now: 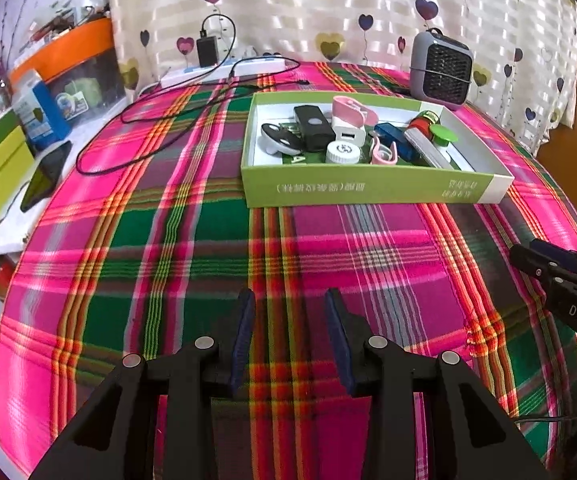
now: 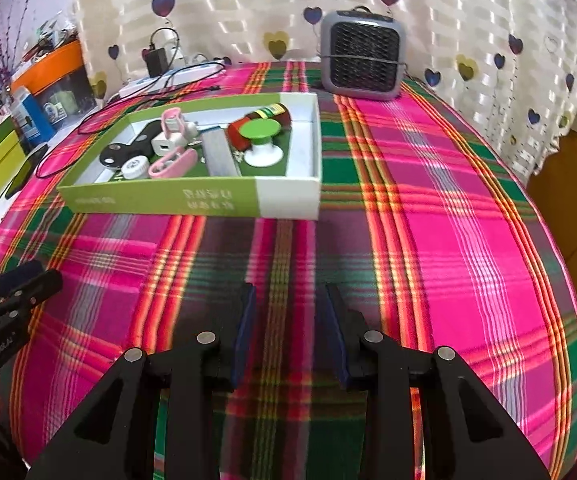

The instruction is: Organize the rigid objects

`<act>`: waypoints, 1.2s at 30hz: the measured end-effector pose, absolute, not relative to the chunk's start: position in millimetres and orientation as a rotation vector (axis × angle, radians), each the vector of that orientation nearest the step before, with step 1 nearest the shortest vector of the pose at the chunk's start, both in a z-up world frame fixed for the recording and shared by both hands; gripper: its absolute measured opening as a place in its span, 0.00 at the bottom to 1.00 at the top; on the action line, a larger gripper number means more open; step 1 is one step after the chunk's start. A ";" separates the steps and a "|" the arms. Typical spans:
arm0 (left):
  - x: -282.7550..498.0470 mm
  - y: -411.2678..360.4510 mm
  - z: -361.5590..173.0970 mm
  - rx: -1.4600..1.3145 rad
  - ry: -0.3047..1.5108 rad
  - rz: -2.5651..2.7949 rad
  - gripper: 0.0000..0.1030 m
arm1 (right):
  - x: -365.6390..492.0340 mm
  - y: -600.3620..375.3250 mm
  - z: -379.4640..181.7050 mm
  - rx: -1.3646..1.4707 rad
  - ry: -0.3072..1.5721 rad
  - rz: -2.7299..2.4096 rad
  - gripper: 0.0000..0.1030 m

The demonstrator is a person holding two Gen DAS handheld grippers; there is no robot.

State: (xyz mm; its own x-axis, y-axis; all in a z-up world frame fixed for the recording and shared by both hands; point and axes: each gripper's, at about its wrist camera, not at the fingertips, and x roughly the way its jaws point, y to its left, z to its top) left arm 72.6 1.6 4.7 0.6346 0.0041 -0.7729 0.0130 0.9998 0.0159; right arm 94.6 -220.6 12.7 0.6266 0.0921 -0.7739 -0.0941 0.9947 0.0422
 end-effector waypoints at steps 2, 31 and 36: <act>70.9 0.6 3.8 0.021 0.880 -0.002 0.34 | 93.2 -222.0 13.2 0.001 0.884 0.103 0.34; 58.4 -4.5 -0.1 -0.023 0.822 0.057 0.34 | 80.6 -219.0 11.0 -0.026 0.856 0.081 0.35; 58.5 -4.9 -0.1 -0.022 0.822 0.057 0.34 | 80.6 -219.6 11.1 -0.026 0.857 0.081 0.35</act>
